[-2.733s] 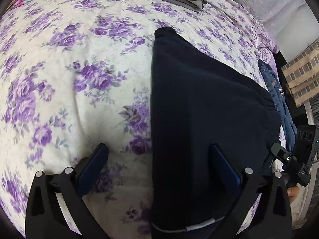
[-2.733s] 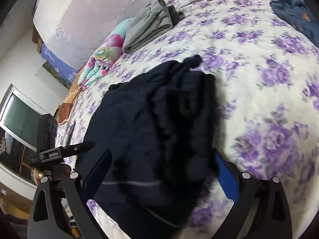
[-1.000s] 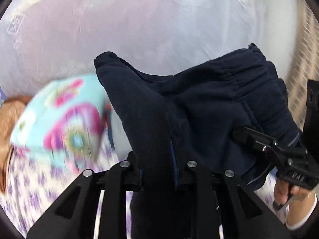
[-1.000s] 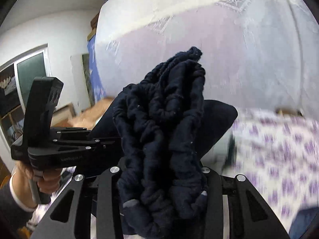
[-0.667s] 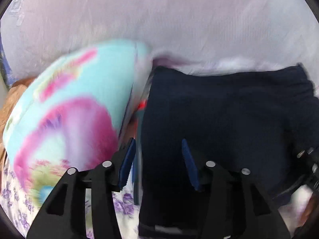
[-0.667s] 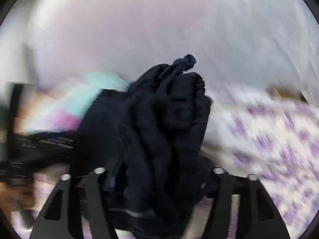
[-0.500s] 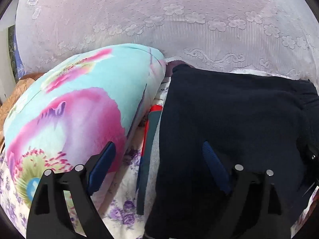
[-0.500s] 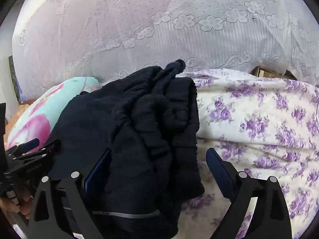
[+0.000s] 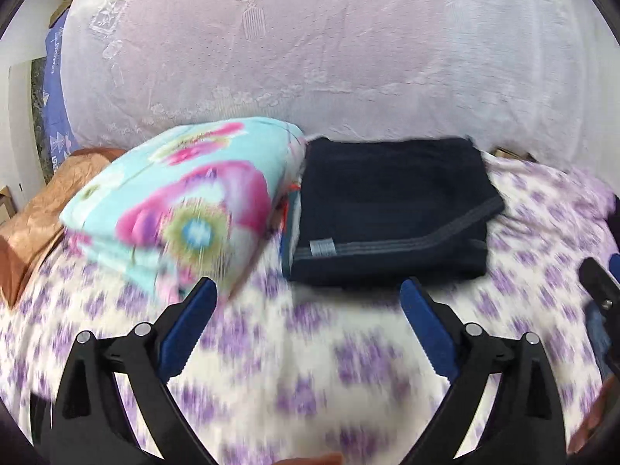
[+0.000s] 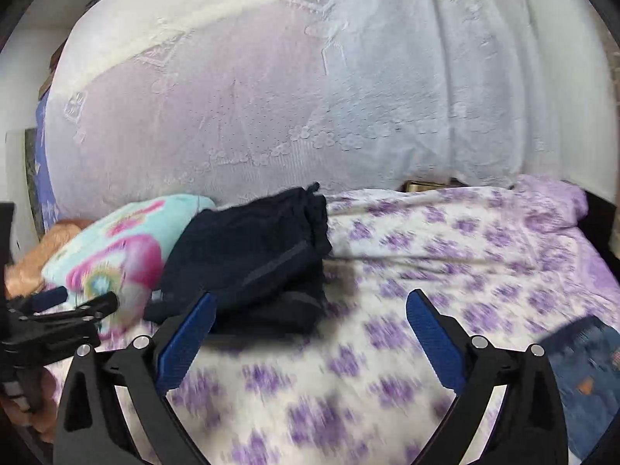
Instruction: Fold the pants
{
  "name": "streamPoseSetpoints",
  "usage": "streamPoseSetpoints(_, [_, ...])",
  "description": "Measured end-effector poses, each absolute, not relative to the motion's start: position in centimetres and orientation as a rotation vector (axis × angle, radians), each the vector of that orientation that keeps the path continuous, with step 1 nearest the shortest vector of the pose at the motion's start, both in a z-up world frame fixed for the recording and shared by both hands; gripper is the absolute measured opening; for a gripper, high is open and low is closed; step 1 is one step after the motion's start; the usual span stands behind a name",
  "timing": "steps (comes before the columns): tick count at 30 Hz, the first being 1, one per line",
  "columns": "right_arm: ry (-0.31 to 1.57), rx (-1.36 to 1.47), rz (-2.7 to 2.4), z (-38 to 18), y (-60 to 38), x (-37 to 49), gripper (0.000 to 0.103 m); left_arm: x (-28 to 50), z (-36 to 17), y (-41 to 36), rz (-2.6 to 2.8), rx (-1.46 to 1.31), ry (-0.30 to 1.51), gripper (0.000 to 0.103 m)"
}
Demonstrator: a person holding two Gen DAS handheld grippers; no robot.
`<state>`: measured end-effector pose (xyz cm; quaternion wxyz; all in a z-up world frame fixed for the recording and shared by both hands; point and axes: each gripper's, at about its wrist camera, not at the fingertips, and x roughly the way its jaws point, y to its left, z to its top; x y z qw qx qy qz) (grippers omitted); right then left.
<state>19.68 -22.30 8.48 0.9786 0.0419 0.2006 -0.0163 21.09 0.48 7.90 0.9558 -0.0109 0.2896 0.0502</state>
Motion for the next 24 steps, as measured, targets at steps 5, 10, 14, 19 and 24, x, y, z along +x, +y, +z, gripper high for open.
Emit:
streamPoseSetpoints(5, [0.426, 0.051, -0.030, 7.1, -20.6, 13.9, 0.099, 13.7, 6.3, -1.6, 0.080, 0.022, 0.584, 0.095])
streamPoseSetpoints(10, [0.350, 0.045, -0.044, 6.4, -19.0, 9.5, 0.099, 10.4, 4.9, -2.2, 0.102, 0.011, 0.575, 0.096])
streamPoseSetpoints(14, [0.351, 0.053, -0.056, 5.0, -19.5, 8.9, 0.099, 9.0, 3.1, -2.4, 0.124, 0.000, 0.536, 0.098])
streamPoseSetpoints(19, [0.378, 0.145, -0.043, 4.1, -20.9, 9.7, 0.099, 9.3, 2.4, -2.2, 0.102, 0.003, 0.571, 0.098])
streamPoseSetpoints(24, [0.413, 0.161, -0.032, 3.1, -21.0, 10.5, 0.099, 10.1, 0.9, -2.6, 0.050, 0.007, 0.636, 0.098])
